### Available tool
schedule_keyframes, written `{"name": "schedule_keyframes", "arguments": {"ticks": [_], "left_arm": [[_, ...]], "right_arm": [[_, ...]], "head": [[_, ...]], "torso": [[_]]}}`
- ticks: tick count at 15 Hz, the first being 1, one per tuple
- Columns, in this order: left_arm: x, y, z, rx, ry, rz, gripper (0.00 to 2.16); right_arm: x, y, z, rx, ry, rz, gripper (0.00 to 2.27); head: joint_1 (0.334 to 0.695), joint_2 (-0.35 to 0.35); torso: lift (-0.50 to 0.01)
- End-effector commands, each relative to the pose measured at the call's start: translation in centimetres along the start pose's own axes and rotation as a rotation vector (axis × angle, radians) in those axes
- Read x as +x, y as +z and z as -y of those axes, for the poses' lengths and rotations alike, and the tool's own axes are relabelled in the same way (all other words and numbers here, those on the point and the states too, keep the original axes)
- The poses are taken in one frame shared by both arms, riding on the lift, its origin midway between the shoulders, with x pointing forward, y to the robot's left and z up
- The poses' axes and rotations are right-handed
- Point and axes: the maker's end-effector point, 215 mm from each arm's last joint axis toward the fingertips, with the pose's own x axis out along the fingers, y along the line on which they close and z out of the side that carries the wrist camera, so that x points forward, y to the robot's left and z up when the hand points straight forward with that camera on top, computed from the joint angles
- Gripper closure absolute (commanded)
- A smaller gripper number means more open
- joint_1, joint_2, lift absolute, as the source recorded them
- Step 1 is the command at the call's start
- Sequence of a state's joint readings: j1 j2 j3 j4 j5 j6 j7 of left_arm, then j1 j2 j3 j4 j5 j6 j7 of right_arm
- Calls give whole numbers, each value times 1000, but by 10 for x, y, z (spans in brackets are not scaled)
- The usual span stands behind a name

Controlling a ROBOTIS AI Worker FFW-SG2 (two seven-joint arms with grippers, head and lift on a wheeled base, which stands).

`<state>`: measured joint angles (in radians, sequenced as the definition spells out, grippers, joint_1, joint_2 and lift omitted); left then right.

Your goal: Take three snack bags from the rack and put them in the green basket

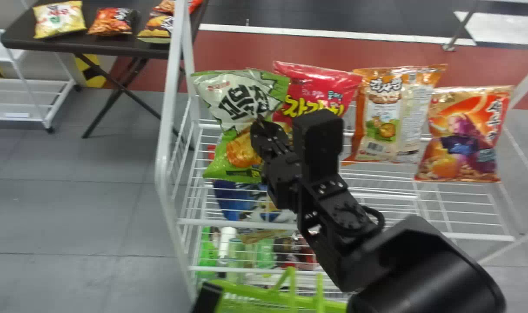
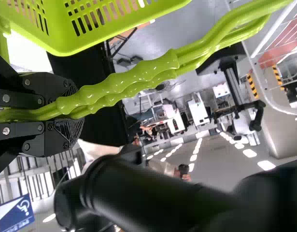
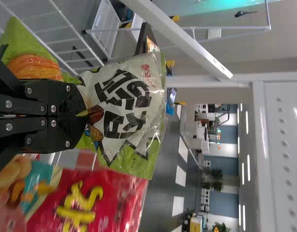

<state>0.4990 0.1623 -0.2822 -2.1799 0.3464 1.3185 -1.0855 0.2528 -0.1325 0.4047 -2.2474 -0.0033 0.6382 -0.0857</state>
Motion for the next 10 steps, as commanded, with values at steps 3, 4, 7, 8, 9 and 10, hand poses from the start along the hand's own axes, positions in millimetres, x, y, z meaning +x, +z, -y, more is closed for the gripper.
{"name": "schedule_keyframes", "arguments": {"ticks": [3,4,7,8,9,10], "left_arm": [[-2,9,-4,14,16,7,1548],[-3,11,-6,11,17,11,1548],[-15,29,-8,27,11,82,1548],[-21,35,-7,26,4,111,1548],[-27,40,-5,28,0,133,1548],[-31,42,-4,26,-4,146,1548]], "right_arm": [[-105,2,73,12,-79,-41,2236],[-129,-5,89,2,-107,-86,2236],[-181,-41,128,-62,-192,-273,2236],[-199,-65,135,-64,-213,-373,2236],[-222,-94,136,-61,-220,-501,2233],[-245,-126,125,-25,-184,-638,2233]], "head": [[695,-321],[695,-350],[695,-350],[695,-350],[695,-350],[695,-350]], "torso": [[-6],[-6],[-6],[-6],[-6],[-6]]}}
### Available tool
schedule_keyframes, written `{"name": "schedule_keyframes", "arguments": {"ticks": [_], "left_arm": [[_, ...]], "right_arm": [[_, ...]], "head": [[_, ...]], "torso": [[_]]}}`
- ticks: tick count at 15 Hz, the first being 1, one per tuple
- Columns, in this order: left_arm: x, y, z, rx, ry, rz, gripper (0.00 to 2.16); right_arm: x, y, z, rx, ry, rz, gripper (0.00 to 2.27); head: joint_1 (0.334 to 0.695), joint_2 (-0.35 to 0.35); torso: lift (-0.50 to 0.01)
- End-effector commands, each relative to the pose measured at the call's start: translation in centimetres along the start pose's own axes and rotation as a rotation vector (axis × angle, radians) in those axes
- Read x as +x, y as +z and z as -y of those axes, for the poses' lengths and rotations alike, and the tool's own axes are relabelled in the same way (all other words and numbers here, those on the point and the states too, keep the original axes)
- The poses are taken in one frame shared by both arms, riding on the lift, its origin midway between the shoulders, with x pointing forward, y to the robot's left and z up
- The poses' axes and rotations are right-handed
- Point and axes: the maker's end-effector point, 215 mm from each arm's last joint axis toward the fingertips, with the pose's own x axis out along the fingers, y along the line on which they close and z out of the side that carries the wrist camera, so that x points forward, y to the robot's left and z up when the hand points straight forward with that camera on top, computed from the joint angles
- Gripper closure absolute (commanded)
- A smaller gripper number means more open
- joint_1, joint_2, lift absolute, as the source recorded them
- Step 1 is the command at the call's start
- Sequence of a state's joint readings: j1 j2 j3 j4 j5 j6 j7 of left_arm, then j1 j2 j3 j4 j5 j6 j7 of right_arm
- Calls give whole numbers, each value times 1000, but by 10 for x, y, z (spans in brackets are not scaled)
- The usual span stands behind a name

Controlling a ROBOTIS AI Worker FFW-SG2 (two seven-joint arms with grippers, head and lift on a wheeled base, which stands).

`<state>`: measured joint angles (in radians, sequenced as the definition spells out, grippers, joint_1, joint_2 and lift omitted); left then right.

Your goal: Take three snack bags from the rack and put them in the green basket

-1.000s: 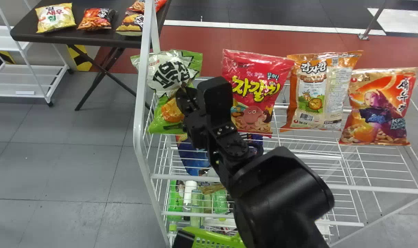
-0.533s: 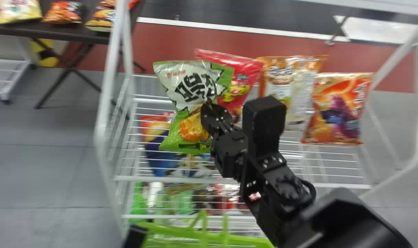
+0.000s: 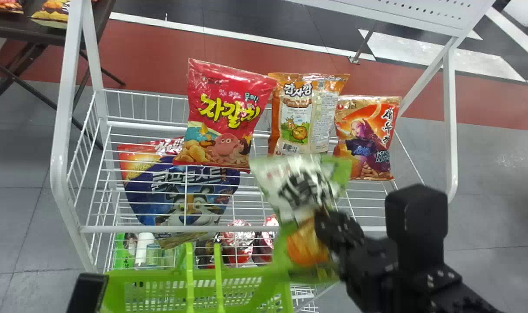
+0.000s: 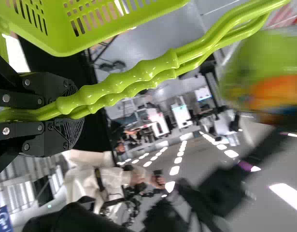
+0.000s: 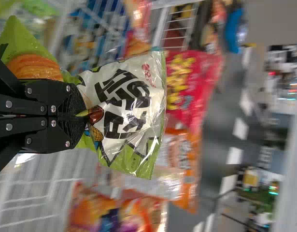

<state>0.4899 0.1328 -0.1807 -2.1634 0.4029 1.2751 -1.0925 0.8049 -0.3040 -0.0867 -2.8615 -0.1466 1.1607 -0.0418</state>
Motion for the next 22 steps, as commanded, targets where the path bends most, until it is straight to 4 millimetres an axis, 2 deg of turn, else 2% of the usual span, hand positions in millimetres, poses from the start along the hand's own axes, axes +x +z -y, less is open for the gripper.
{"name": "schedule_keyframes", "arguments": {"ticks": [1,2,4,8,9,10,11,12,15,17,18,20,21,22], "left_arm": [[-7,5,2,0,-8,30,1548],[-6,5,3,1,-11,32,1548],[-2,3,8,3,-20,29,1548],[5,-3,15,11,-32,13,1548],[6,-4,17,14,-32,12,1548],[6,-4,17,15,-34,13,1548],[6,-4,17,15,-33,14,1548],[6,-3,17,22,-33,18,1548],[6,-3,17,21,-33,18,1548],[6,-3,17,21,-33,18,1548],[6,-4,16,21,-31,17,1548],[9,-6,18,17,-36,12,1548],[10,-7,18,21,-33,9,1548],[12,-9,17,21,-31,3,1548]], "right_arm": [[-22,-81,-22,55,85,-283,2233],[-28,-95,-42,100,147,-332,2233],[-35,-106,-87,189,297,-373,2233],[-15,-95,-125,200,387,-314,2229],[-11,-102,-134,200,405,-335,2074],[-9,-107,-138,201,414,-347,1656],[-8,-112,-136,198,408,-364,626],[-11,-123,-134,195,403,-403,-2],[-23,-124,-122,221,415,-410,43],[-20,-101,-111,258,410,-332,60],[-9,-72,-100,270,389,-224,63],[15,4,-66,264,301,73,60],[25,35,-50,248,255,180,63],[38,52,-45,240,240,222,66]], "head": [[695,-350],[695,-350],[695,-350],[695,-350],[695,-350],[695,-350],[695,-350],[695,-350],[695,-350],[695,-350],[695,-350],[695,-350],[695,-350],[695,-350]], "torso": [[-6],[-6],[-6],[-6],[-6],[-6],[-6],[-6],[-6],[-6],[-6],[-6],[-6],[-6]]}}
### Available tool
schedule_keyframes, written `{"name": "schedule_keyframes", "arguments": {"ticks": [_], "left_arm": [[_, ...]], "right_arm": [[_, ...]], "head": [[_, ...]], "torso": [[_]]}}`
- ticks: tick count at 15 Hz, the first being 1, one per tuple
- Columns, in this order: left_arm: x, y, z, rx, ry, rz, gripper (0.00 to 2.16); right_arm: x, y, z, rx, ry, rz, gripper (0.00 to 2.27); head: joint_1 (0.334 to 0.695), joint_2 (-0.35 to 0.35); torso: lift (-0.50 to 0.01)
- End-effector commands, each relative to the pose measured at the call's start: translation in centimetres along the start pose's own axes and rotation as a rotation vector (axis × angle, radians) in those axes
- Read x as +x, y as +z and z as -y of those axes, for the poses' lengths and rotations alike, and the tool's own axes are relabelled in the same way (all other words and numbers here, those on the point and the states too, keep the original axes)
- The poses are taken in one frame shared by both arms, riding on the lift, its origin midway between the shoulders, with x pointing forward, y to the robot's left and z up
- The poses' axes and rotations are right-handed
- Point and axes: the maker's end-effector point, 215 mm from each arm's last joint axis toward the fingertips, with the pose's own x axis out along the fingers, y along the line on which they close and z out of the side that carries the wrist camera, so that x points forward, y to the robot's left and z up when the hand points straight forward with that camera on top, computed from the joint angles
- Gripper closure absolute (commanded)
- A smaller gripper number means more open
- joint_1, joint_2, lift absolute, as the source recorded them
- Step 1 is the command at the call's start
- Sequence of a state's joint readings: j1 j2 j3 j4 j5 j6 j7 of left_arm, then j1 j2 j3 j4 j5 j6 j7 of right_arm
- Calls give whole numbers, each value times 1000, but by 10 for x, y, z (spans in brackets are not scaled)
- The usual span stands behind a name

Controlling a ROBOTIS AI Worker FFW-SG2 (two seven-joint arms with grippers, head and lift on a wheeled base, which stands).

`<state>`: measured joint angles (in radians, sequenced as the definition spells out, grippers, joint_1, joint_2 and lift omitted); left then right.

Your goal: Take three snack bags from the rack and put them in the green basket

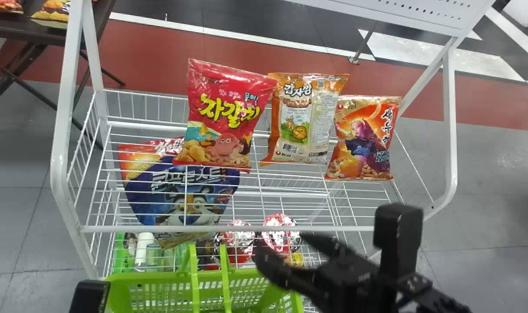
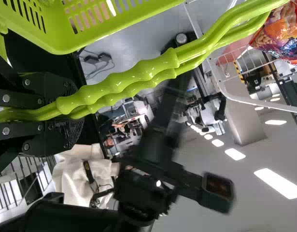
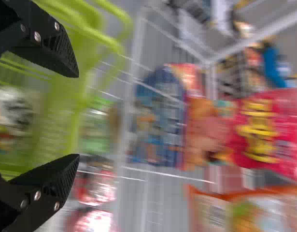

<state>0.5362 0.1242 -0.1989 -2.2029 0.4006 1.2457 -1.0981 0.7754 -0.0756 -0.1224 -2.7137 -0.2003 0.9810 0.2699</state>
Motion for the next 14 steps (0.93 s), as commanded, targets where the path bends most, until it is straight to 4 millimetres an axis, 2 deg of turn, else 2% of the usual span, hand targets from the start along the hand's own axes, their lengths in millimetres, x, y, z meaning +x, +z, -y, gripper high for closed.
{"name": "schedule_keyframes", "arguments": {"ticks": [1,2,3,4,5,7,8,10,11,12,14], "left_arm": [[3,-3,0,1,3,-12,1548],[5,-4,0,9,8,-22,1548],[8,-6,2,22,13,-37,1548],[10,-7,2,23,16,-45,1548],[12,-8,4,29,16,-52,1548],[14,-12,2,30,23,-64,1548],[13,-13,3,28,21,-64,1548],[12,-14,1,23,25,-60,1548],[11,-13,1,23,25,-58,1548],[11,-13,2,23,23,-58,1548],[11,-14,4,25,15,-61,1548]], "right_arm": [[29,53,17,-46,-52,141,66],[40,82,22,-71,-67,239,66],[61,97,25,-95,-73,268,66],[97,99,15,-110,-60,250,66],[123,101,15,-114,-89,247,70],[155,119,-5,-126,-90,331,70],[171,118,-14,-148,-97,324,70],[194,122,-24,-159,-95,317,90],[202,125,-27,-170,-111,315,97],[204,126,-19,-194,-167,316,97],[209,128,-18,-207,-204,315,144]], "head": [[695,-350],[695,-350],[695,-350],[695,-350],[695,-350],[695,-350],[695,-350],[695,-350],[695,-327],[695,-308],[695,-295]], "torso": [[-6],[-6],[-6],[-6],[-6],[-6],[-6],[-6],[-6],[-6],[-6]]}}
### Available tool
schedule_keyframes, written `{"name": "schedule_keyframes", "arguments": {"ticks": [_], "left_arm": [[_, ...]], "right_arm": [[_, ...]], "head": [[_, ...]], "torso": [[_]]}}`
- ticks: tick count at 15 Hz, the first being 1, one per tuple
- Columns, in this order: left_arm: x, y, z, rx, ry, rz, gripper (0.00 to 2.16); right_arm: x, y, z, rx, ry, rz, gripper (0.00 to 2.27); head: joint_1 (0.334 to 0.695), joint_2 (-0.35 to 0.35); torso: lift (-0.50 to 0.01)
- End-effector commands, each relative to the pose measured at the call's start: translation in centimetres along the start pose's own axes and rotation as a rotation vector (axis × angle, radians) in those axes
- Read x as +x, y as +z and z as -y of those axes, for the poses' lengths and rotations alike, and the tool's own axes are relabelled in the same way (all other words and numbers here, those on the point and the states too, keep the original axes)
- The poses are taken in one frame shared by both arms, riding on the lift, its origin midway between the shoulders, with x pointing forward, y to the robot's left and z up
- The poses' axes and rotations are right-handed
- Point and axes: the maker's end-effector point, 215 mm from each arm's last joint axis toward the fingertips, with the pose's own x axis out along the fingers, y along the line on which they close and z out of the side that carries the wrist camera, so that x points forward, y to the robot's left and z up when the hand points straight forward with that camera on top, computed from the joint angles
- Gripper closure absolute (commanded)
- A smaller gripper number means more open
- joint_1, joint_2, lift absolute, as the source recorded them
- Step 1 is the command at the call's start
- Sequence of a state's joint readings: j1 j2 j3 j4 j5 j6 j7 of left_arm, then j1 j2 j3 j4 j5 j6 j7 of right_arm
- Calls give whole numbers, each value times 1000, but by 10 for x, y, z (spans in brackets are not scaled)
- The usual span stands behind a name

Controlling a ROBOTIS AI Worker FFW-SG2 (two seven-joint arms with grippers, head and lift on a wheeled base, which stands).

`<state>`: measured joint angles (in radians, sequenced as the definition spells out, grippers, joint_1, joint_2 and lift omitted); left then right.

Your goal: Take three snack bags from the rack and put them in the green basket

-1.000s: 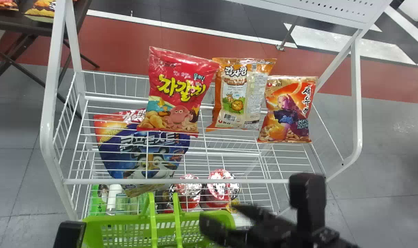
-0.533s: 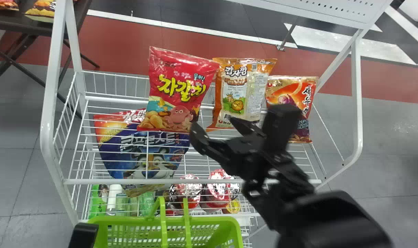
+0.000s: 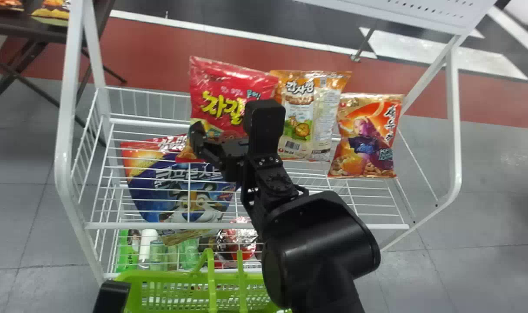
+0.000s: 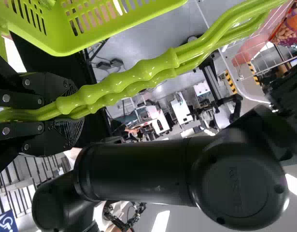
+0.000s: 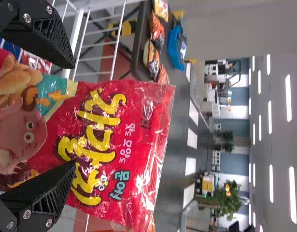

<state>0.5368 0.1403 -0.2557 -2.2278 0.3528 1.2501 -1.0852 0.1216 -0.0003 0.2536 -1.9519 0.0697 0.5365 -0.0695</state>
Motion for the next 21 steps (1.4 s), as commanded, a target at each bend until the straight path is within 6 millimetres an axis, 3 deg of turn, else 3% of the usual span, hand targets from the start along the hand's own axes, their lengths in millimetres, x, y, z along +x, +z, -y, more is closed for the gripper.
{"name": "schedule_keyframes", "arguments": {"ticks": [1,3,4,5,6,11,14,15,18,21], "left_arm": [[1,-1,2,0,-5,-3,1548],[0,-1,2,1,-6,-5,1548],[0,-2,2,1,-5,-7,1548],[0,-2,2,1,-5,-7,1548],[0,-1,2,3,-6,-6,1548],[3,-3,2,1,-3,-10,1548],[3,-3,1,1,0,-10,1548],[3,-3,0,1,5,-11,1548],[6,-4,-2,4,16,-15,1548],[6,-1,-5,3,23,-13,1548]], "right_arm": [[8,-1,-1,-24,-41,-11,188],[15,-12,4,-36,-64,-54,380],[16,-17,6,-42,-66,-78,701],[15,-27,7,-45,-64,-113,1514],[12,-28,3,-42,-52,-106,2108],[-7,3,-8,5,-2,53,2216],[-47,30,-7,28,6,123,2216],[-67,35,4,7,-4,127,2216],[-127,22,50,-33,-26,15,2216],[-192,18,88,29,3,-25,2216]], "head": [[695,-294],[695,-296],[695,-297],[695,-296],[695,-297],[695,-288],[695,-291],[695,-300],[695,-350],[695,-350]], "torso": [[-6],[-6],[-6],[-6],[-6],[-6],[-6],[-6],[-6],[-6]]}}
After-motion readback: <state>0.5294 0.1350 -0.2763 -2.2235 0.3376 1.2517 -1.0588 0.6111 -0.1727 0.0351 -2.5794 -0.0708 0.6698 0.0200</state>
